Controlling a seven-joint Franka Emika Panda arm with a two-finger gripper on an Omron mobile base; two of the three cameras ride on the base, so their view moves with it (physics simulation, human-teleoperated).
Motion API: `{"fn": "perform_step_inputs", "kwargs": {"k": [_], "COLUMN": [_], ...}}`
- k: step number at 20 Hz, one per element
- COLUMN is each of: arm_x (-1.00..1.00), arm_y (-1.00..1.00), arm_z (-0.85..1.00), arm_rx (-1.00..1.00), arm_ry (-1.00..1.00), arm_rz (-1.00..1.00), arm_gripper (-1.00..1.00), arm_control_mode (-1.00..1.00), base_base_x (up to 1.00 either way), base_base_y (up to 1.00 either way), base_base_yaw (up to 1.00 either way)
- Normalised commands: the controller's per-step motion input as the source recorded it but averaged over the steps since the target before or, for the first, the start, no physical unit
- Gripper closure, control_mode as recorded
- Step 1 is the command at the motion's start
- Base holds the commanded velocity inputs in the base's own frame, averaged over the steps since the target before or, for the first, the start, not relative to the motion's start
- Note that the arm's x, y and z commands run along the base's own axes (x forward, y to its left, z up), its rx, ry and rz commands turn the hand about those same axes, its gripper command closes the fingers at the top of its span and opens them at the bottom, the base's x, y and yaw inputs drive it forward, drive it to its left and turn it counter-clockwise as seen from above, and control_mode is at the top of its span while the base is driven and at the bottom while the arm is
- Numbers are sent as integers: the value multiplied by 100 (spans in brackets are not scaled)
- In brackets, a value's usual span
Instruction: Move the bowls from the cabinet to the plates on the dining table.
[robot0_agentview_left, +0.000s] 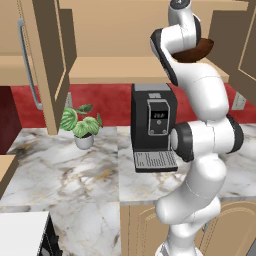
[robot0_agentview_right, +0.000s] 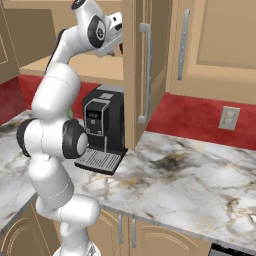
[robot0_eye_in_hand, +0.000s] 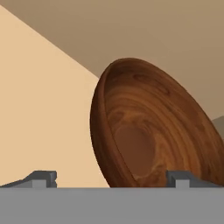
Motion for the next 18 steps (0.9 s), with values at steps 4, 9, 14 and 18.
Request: {"fn": "perform_step_inputs", "kwargs": {"k": [4, 9, 14, 18], "arm_x": [24, 33, 42, 33], "arm_y": [-12, -5, -5, -12], "arm_z": [-24, -22, -19, 0], "arm_rx": [0, 0, 0, -3], "arm_ry": [6, 5, 1, 0], "arm_rz": [0, 0, 0, 0], "arm_gripper": [-100, -100, -100, -100], "arm_control_mode": [-100, -100, -100, -100], "base_base_x": [0, 0, 0, 0], "base_base_y": [0, 0, 0, 0], "base_base_yaw": [0, 0, 0, 0]}}
